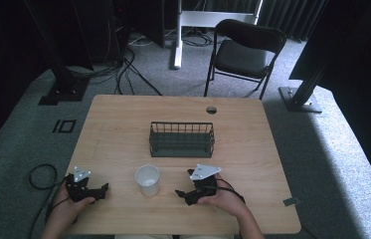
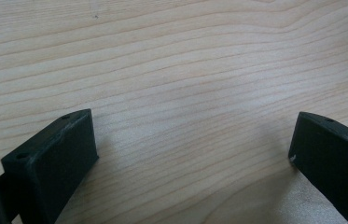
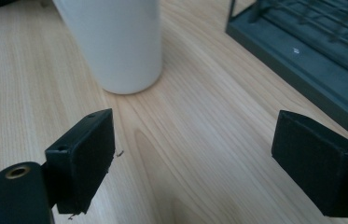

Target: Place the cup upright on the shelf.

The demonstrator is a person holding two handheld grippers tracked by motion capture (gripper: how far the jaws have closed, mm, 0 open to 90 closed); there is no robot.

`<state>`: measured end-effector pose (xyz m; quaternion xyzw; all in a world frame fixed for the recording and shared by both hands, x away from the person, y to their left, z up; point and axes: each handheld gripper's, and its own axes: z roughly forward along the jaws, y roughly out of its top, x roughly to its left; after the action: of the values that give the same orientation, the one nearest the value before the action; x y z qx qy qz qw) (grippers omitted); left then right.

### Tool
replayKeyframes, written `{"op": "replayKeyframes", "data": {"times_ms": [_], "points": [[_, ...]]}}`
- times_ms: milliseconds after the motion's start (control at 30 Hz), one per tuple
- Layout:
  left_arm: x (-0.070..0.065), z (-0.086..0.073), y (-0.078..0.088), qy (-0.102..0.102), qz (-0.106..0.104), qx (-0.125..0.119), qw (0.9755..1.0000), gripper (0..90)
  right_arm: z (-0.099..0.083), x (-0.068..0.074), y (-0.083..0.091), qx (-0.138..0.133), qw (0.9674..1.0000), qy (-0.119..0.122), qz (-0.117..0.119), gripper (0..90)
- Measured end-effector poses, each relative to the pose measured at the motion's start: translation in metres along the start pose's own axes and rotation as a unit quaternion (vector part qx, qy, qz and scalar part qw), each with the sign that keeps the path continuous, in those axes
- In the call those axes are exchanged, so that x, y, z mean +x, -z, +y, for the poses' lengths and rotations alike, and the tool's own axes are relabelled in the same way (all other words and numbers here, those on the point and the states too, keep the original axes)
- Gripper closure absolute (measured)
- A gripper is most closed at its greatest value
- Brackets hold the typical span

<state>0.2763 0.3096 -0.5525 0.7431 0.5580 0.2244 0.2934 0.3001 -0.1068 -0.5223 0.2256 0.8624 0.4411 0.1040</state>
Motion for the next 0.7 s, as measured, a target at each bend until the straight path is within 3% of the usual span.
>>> {"op": "replayKeyframes", "data": {"times_ms": [400, 700], "points": [[0.000, 0.000, 0.000, 0.000, 0.000, 0.000, 1.0000, 1.2, 0.020, 0.017, -0.023, -0.005, 0.9992, 0.029, 0.028, 13.1], [0.000, 0.000, 0.000, 0.000, 0.000, 0.000, 1.0000, 1.2, 0.027, 0.027, -0.038, -0.009, 0.9984, 0.033, 0.046, 13.0]]}}
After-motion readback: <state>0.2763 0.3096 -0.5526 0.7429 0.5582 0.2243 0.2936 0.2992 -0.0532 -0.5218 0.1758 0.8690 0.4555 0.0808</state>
